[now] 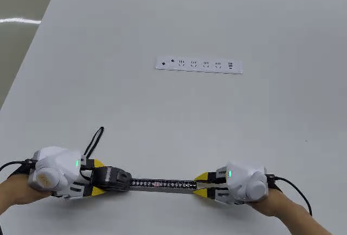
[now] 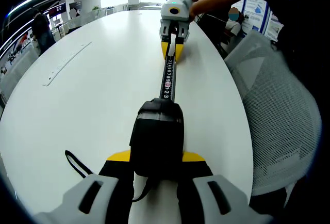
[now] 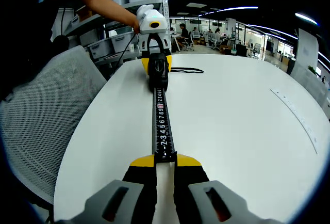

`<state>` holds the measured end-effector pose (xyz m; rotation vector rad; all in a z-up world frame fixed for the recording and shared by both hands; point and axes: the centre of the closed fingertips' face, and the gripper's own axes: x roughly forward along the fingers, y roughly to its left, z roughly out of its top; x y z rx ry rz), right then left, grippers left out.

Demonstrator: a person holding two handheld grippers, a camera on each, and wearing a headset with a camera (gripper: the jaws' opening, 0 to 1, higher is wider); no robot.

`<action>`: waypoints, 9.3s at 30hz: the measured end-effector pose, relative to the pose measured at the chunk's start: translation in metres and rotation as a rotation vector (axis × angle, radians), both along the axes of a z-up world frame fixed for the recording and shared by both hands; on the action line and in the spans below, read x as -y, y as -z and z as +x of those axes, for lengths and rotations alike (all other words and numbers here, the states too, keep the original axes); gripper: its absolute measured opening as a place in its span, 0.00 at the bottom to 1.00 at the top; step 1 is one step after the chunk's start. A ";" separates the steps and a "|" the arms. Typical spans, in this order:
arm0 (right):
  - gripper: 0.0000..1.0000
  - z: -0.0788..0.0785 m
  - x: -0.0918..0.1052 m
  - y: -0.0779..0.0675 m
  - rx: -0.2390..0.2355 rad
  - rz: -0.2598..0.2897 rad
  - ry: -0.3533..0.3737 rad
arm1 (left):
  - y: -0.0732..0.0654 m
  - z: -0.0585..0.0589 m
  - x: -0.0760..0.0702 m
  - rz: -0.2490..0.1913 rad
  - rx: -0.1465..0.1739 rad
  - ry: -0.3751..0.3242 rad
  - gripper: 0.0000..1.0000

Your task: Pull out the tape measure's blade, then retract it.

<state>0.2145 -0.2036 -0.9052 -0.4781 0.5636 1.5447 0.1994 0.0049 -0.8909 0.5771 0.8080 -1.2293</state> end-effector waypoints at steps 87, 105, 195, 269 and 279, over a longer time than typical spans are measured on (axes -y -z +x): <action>0.08 0.009 0.059 0.003 0.007 -0.052 0.043 | -0.003 0.000 0.005 0.005 -0.016 -0.015 0.28; 0.09 0.009 0.068 0.006 0.005 -0.064 0.049 | 0.000 0.001 0.003 0.004 -0.019 -0.020 0.28; 0.44 -0.001 0.078 -0.009 0.015 -0.132 0.173 | -0.019 -0.007 -0.007 0.023 0.019 -0.113 0.47; 0.98 -0.067 0.074 -0.086 0.048 -0.053 0.774 | -0.072 -0.080 -0.009 -0.179 0.147 -0.843 0.96; 0.98 -0.075 0.067 -0.086 0.031 -0.039 0.823 | -0.076 -0.086 0.000 -0.183 0.174 -0.892 0.99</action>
